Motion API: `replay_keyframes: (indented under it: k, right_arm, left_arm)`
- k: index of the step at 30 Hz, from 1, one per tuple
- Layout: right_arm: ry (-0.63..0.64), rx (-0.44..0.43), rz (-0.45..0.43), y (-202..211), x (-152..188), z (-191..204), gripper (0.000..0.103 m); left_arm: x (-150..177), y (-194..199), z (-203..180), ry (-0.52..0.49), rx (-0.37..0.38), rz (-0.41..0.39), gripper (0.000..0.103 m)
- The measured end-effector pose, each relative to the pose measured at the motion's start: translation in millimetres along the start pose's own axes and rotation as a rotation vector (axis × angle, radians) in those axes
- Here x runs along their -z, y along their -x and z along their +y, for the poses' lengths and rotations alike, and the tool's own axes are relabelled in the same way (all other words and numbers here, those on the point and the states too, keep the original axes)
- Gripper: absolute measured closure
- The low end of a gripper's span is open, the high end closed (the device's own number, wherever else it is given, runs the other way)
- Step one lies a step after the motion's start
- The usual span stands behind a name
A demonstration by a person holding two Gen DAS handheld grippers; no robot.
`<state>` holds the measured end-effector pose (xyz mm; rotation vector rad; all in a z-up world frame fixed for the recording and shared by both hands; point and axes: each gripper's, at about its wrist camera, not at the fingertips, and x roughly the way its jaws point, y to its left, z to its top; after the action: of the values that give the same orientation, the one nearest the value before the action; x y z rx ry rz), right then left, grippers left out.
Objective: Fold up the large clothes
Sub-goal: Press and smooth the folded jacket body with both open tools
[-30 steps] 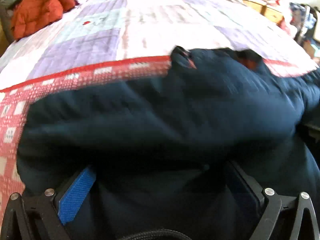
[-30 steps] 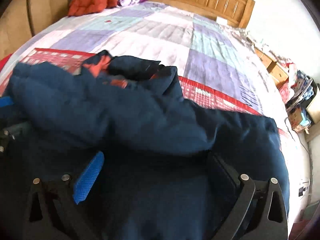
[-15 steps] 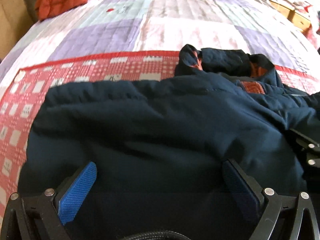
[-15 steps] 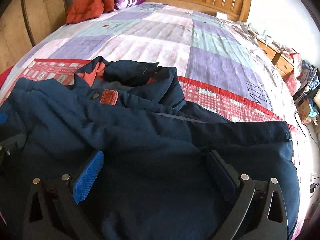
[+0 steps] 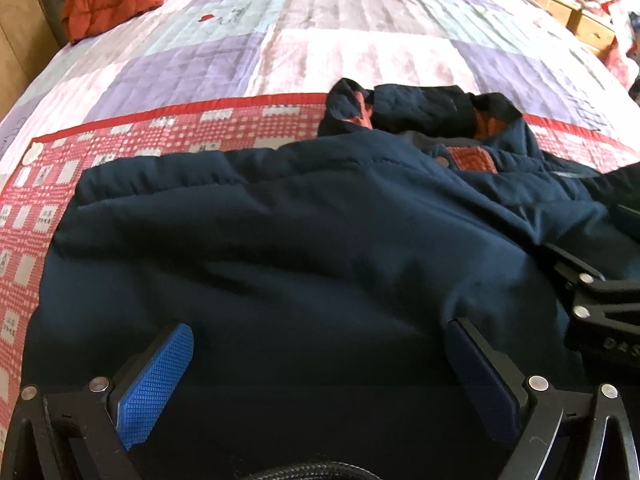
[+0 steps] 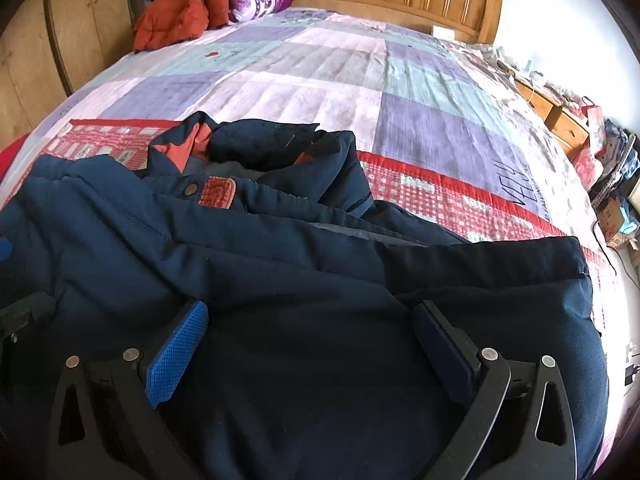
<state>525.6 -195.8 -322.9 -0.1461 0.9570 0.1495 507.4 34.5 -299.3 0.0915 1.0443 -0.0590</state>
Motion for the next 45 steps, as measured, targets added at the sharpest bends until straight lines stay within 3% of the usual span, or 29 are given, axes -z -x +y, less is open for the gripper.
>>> replay_keyframes:
  k: [5, 7, 9, 11, 14, 16, 19, 24, 29, 36, 40, 45]
  right_arm:
    - [-0.002, 0.005, 0.012, 5.5, -0.6, 0.3, 0.000]
    - [-0.012, 0.000, -0.022, 29.2, 5.2, 2.3, 0.008]
    - [-0.011, -0.060, -0.112, 73.5, 29.0, 7.0, 0.009]
    - [0.023, -0.078, -0.145, 108.4, 62.8, 17.9, 0.008]
    - [0.090, -0.028, -0.098, 129.6, 117.7, 35.2, 0.008]
    - [0.108, 0.002, -0.033, 119.3, 134.1, 39.2, 0.008]
    - [0.097, 0.044, 0.021, 86.5, 119.2, 37.7, 0.000]
    - [0.083, 0.043, 0.072, 34.5, 66.8, 29.9, 0.000]
    - [0.065, 0.017, 0.054, 32.3, 48.9, 19.5, 0.000]
    - [0.049, 0.023, 0.026, 30.4, 28.6, 12.7, 0.000]
    - [0.054, 0.033, 0.026, 25.6, 23.9, 18.6, 0.000]
    - [0.078, 0.027, 0.016, 8.6, -7.6, 16.2, 0.000]
  left_arm:
    - [19.1, 21.1, -4.8, 0.013, 0.035, -0.007, 0.000]
    - [34.4, 33.3, -3.8, 0.033, 0.051, -0.013, 0.000]
    - [55.2, 44.1, -2.8, 0.059, 0.084, -0.014, 0.000]
    - [80.7, 54.2, -3.7, 0.069, 0.088, -0.018, 0.000]
    - [115.5, 55.7, -10.7, 0.035, 0.078, -0.018, 0.000]
    - [116.3, 43.4, -15.7, 0.009, 0.069, -0.012, 0.000]
    - [95.5, 14.2, -21.7, -0.024, 0.048, 0.010, 0.000]
    - [58.0, -12.0, -17.8, -0.004, 0.035, 0.025, 0.000]
    - [45.2, -9.8, -18.7, -0.007, 0.046, 0.012, 0.000]
    - [38.0, 2.1, -5.4, 0.076, 0.109, -0.021, 0.000]
    - [25.9, 2.8, 0.4, 0.107, 0.108, -0.047, 0.000]
    - [-13.3, -21.3, -5.7, 0.027, 0.067, -0.050, 0.000]
